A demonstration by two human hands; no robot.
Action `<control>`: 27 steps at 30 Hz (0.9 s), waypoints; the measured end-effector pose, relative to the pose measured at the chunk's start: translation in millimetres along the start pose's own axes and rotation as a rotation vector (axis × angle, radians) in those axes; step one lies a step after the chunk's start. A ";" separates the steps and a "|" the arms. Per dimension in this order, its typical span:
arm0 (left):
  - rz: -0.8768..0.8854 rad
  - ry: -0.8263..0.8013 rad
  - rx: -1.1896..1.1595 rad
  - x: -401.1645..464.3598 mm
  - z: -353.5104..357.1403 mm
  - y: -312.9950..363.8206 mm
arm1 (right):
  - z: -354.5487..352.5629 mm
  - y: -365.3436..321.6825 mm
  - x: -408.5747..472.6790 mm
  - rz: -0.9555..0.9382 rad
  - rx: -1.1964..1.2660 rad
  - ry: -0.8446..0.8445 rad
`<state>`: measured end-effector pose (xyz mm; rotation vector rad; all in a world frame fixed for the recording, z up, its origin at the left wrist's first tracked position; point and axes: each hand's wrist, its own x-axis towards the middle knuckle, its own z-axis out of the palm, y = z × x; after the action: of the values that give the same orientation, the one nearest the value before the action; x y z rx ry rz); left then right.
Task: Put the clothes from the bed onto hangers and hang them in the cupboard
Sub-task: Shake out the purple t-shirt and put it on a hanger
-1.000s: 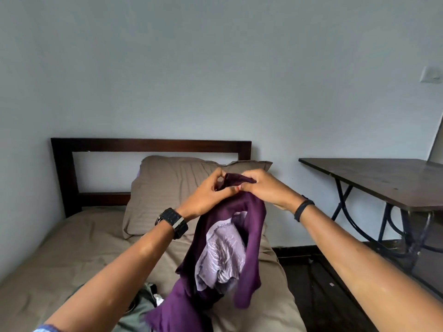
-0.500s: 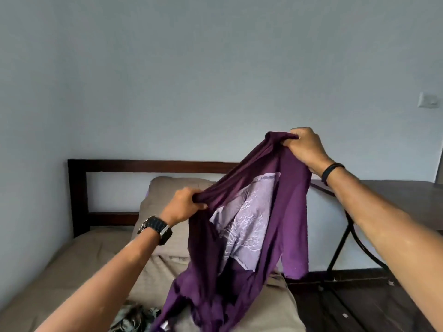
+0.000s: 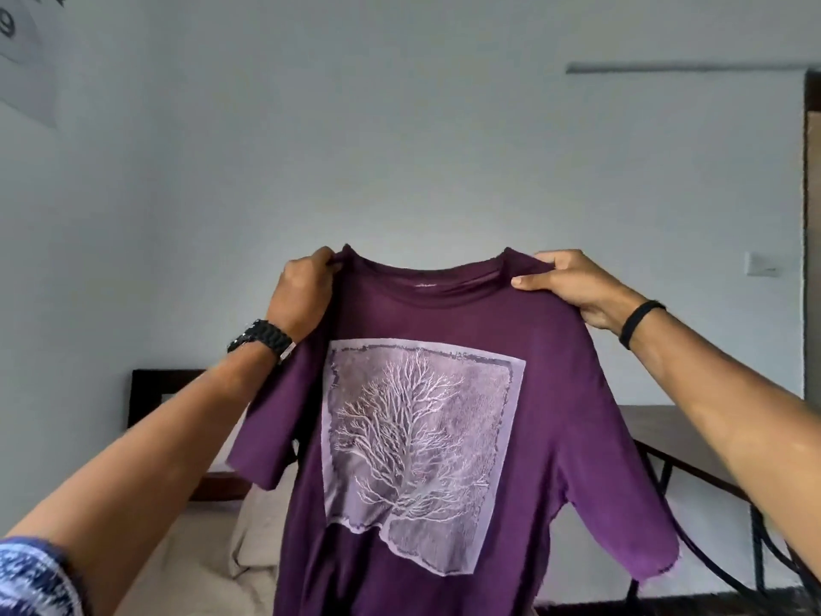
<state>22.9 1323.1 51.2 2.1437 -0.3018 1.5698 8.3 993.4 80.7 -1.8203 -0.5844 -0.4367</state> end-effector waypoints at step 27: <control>-0.134 -0.704 -0.356 104.9 -201.5 80.1 | -2.7 -154.8 -37.6 -0.145 -0.130 -0.093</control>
<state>-147.3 1361.5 217.2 2.2837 -0.5927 0.5820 -113.2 1024.1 179.2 -1.9368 -0.7714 -0.4988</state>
